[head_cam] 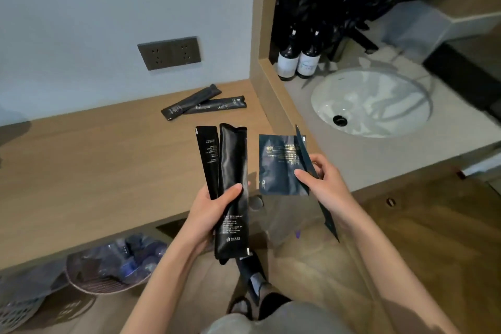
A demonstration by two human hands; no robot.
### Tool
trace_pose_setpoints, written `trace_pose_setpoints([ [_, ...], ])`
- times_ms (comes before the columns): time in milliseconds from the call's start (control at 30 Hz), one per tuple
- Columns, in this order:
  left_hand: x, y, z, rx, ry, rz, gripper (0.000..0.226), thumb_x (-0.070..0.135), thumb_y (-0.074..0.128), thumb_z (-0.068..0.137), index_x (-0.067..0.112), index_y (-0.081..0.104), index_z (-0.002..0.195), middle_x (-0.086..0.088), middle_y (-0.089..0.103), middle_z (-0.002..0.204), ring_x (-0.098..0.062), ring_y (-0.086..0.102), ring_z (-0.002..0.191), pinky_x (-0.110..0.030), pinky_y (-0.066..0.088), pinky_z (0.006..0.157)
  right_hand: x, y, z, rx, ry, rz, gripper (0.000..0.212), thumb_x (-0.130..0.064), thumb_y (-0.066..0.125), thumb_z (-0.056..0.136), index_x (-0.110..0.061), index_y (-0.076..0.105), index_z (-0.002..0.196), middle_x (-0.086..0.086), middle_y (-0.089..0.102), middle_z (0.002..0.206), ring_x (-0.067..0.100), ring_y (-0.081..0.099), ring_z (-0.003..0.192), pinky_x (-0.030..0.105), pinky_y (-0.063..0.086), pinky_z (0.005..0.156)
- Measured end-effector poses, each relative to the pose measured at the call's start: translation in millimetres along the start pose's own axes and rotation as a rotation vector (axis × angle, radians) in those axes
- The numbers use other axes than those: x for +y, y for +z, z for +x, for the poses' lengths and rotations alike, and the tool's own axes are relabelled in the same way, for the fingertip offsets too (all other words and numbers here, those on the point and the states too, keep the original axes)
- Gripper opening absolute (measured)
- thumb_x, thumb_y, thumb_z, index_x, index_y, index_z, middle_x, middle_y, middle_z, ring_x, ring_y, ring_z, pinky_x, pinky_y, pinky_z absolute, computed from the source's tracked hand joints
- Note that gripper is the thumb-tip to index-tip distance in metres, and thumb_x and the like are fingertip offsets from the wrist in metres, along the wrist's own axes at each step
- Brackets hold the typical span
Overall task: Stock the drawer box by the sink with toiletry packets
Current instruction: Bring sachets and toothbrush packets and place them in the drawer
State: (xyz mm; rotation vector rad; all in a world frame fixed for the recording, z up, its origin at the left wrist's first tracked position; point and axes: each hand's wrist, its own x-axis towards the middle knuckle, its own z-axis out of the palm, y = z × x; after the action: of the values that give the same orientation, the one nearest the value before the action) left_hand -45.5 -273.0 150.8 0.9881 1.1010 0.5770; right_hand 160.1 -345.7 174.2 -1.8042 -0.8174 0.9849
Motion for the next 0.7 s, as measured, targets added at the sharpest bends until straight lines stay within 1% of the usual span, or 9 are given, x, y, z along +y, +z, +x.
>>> trace_pose_setpoints([
  [33, -1.9, 10.3, -6.8, -0.031, 0.000, 0.006, 0.022, 0.016, 0.067, 0.084, 0.014, 0.062, 0.106, -0.008, 0.072, 0.098, -0.021, 0.070, 0.084, -0.028, 0.054, 0.067, 5.3, -11.3, -11.6, 0.032, 0.000, 0.018, 0.015, -0.011, 0.059, 0.092, -0.014, 0.056, 0.107, 0.006, 0.068, 0.098, 0.011, 0.065, 0.086, 0.029, 0.053, 0.079],
  [100, -5.2, 32.3, -16.1, -0.092, 0.004, 0.027, 0.019, 0.014, 0.067, 0.085, 0.015, 0.062, 0.103, -0.008, 0.072, 0.096, -0.020, 0.069, 0.082, -0.029, 0.054, 0.068, 15.8, -35.8, -31.9, 0.103, -0.005, 0.053, 0.016, -0.006, 0.058, 0.092, -0.011, 0.055, 0.107, -0.001, 0.067, 0.091, -0.005, 0.064, 0.073, 0.013, 0.051, 0.066],
  [167, -6.7, 58.2, -21.9, -0.148, 0.011, 0.052, 0.022, 0.014, 0.067, 0.085, 0.013, 0.062, 0.106, -0.012, 0.071, 0.102, -0.025, 0.069, 0.090, -0.035, 0.055, 0.077, 26.4, -63.1, -48.0, 0.176, -0.007, 0.075, 0.018, -0.003, 0.058, 0.092, -0.008, 0.054, 0.109, -0.005, 0.065, 0.088, -0.012, 0.062, 0.065, 0.006, 0.046, 0.058],
  [233, -7.7, 87.0, -25.0, -0.209, 0.020, 0.084, 0.026, 0.016, 0.067, 0.085, 0.011, 0.061, 0.110, -0.014, 0.070, 0.107, -0.030, 0.067, 0.097, -0.042, 0.054, 0.087, 36.1, -91.8, -61.1, 0.239, -0.008, 0.093, 0.018, -0.003, 0.058, 0.092, -0.007, 0.053, 0.110, -0.007, 0.066, 0.088, -0.013, 0.063, 0.065, 0.005, 0.047, 0.058],
  [267, -8.0, 103.1, -26.0, -0.236, 0.030, 0.113, 0.027, 0.017, 0.067, 0.085, 0.011, 0.061, 0.111, -0.014, 0.070, 0.107, -0.031, 0.067, 0.099, -0.043, 0.053, 0.089, 40.6, -106.7, -67.1, 0.269, -0.011, 0.102, 0.018, -0.004, 0.057, 0.092, -0.008, 0.053, 0.109, -0.007, 0.066, 0.089, -0.013, 0.063, 0.066, 0.005, 0.047, 0.058],
  [367, -12.1, 158.6, -27.5, -0.304, 0.062, 0.172, 0.029, 0.018, 0.068, 0.084, 0.012, 0.059, 0.112, -0.012, 0.070, 0.105, -0.030, 0.067, 0.097, -0.042, 0.054, 0.087, 56.9, -156.7, -83.1, 0.348, -0.020, 0.110, 0.018, -0.006, 0.058, 0.093, -0.009, 0.054, 0.110, -0.007, 0.066, 0.090, -0.012, 0.064, 0.068, 0.006, 0.048, 0.058],
  [500, -21.6, 245.0, -28.7, -0.376, 0.105, 0.213, 0.024, 0.018, 0.067, 0.085, 0.017, 0.060, 0.108, -0.004, 0.071, 0.099, -0.020, 0.068, 0.090, -0.032, 0.056, 0.080, 82.6, -234.8, -98.9, 0.416, -0.029, 0.113, 0.019, -0.008, 0.058, 0.093, -0.009, 0.054, 0.112, -0.008, 0.067, 0.094, -0.012, 0.064, 0.072, 0.006, 0.048, 0.059],
  [633, -35.2, 337.6, -34.4, -0.413, 0.087, 0.190, 0.031, 0.019, 0.068, 0.085, 0.016, 0.060, 0.114, -0.006, 0.072, 0.106, -0.021, 0.069, 0.092, -0.033, 0.057, 0.079, 107.5, -321.4, -108.1, 0.464, -0.023, 0.109, 0.019, -0.010, 0.058, 0.093, -0.011, 0.055, 0.112, -0.008, 0.069, 0.096, -0.005, 0.066, 0.078, 0.006, 0.049, 0.061],
  [700, -43.5, 382.5, -37.2, -0.399, 0.078, 0.175, 0.029, 0.020, 0.069, 0.084, 0.016, 0.062, 0.111, -0.007, 0.073, 0.104, -0.024, 0.069, 0.094, -0.040, 0.056, 0.085, 118.1, -363.9, -110.8, 0.470, -0.016, 0.102, 0.019, -0.012, 0.059, 0.093, -0.015, 0.055, 0.111, -0.010, 0.069, 0.096, -0.005, 0.065, 0.081, 0.008, 0.050, 0.062],
])
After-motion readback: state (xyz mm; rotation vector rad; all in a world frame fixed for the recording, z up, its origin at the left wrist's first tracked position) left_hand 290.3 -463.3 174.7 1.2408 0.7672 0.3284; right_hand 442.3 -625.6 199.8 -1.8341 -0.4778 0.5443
